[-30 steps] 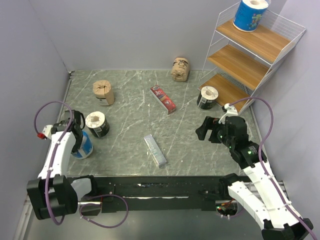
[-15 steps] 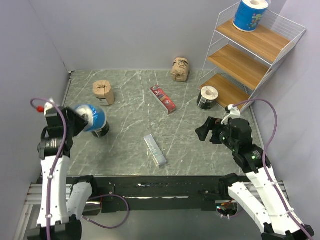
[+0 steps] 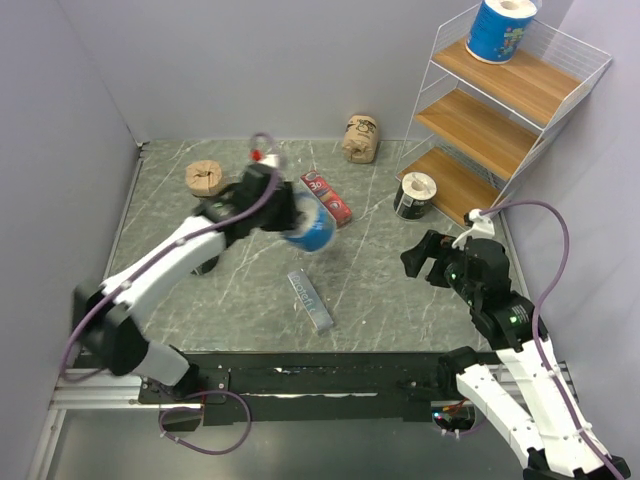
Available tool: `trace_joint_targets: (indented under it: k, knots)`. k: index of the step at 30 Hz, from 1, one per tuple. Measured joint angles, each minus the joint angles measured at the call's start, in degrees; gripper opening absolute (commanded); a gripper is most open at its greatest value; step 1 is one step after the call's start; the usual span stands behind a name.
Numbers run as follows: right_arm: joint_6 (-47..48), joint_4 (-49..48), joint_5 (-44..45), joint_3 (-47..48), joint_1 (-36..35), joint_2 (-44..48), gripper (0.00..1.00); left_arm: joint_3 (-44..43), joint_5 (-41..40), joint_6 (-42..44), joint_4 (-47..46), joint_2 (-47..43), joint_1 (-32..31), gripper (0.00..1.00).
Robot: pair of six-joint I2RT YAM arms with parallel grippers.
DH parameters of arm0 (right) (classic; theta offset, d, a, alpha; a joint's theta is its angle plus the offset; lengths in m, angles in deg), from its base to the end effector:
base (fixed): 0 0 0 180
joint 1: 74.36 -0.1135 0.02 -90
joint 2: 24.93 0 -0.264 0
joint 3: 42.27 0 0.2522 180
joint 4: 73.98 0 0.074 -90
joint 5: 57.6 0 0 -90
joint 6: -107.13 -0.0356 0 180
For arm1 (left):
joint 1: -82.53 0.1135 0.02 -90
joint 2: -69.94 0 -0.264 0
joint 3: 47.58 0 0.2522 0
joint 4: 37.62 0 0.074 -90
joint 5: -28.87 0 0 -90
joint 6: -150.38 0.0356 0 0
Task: Place and organize the paper towels onto the shelf
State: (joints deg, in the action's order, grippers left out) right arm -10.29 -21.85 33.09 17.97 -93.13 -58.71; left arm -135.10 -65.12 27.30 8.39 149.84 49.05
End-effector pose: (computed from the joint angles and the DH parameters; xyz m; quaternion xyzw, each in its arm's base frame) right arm 0.1186 0.0399 0.3252 0.0670 0.8439 0.2041 0.4917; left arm 0.2595 -0.1687 0.3388 -0.0120 0.8998 -0.2125 0.3809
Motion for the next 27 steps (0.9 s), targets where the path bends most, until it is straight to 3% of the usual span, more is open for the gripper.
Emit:
trace_joint_targets:
  k: [9,12,13,15,16,20,27]
  knots:
    - [-3.2,0.7,4.8,-0.1,0.0,2.7,0.97,-12.1,-2.3,0.7,-4.1,22.4,-16.1,0.31]
    - [-3.2,1.3,5.8,-0.1,0.0,2.7,0.97,-12.8,-1.9,0.7,-5.6,27.6,-18.9,0.44]
    - [-3.2,1.6,6.1,-0.1,0.0,2.7,0.97,-12.8,-1.4,0.7,-5.5,28.9,-19.4,0.55]
    - [-3.2,1.9,6.4,-0.1,0.0,2.7,0.97,-12.9,-0.6,0.7,-5.5,30.8,-19.6,0.67]
    - [-3.1,2.0,6.4,-0.1,0.0,2.7,0.97,-13.1,-0.1,0.6,-6.1,31.3,-19.6,0.79]
    - [-3.1,2.1,6.3,-0.1,0.0,2.4,0.97,-15.0,1.0,0.5,-7.3,31.6,-19.1,0.99]
    - [-3.4,1.7,3.1,-0.1,0.0,-0.3,0.93,-15.6,1.4,1.1,-7.0,26.0,-17.8,0.96]
